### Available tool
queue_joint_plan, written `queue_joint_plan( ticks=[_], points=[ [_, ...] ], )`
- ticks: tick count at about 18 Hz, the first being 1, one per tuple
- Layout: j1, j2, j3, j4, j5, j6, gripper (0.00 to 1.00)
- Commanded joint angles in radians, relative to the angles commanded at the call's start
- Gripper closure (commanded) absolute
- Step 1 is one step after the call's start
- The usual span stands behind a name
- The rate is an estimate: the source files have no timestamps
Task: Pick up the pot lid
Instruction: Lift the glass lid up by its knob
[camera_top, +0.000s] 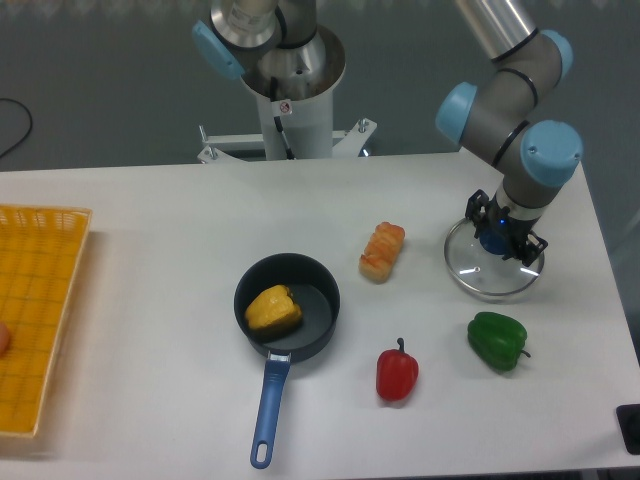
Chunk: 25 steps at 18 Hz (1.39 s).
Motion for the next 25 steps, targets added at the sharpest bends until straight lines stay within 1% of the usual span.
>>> queue_joint_plan(
  ticks=[3, 6, 9, 12, 18, 20, 22, 25],
  points=[
    [-0.002, 0.000, 0.000, -0.006, 0.017, 0.000, 0.33],
    [-0.002, 0.015, 0.003, -0.035, 0.017, 0.000, 0.33],
    [0.002, 0.046, 0.009, -0.081, 0.015, -0.002, 0.33],
    [0.002, 0.070, 0.026, -0.142, 0.014, -0.005, 0.33],
    [0.000, 0.104, 0.041, -0.195, 0.009, -0.011, 0.33],
    [0.000, 0.109, 0.057, -0.225, 0.008, -0.011, 0.33],
    [0.000, 0.109, 0.064, -0.236, 0.008, -0.012, 0.33],
    [-0.002, 0.109, 0.066, -0.236, 0.006, -0.011, 0.33]
  ],
)
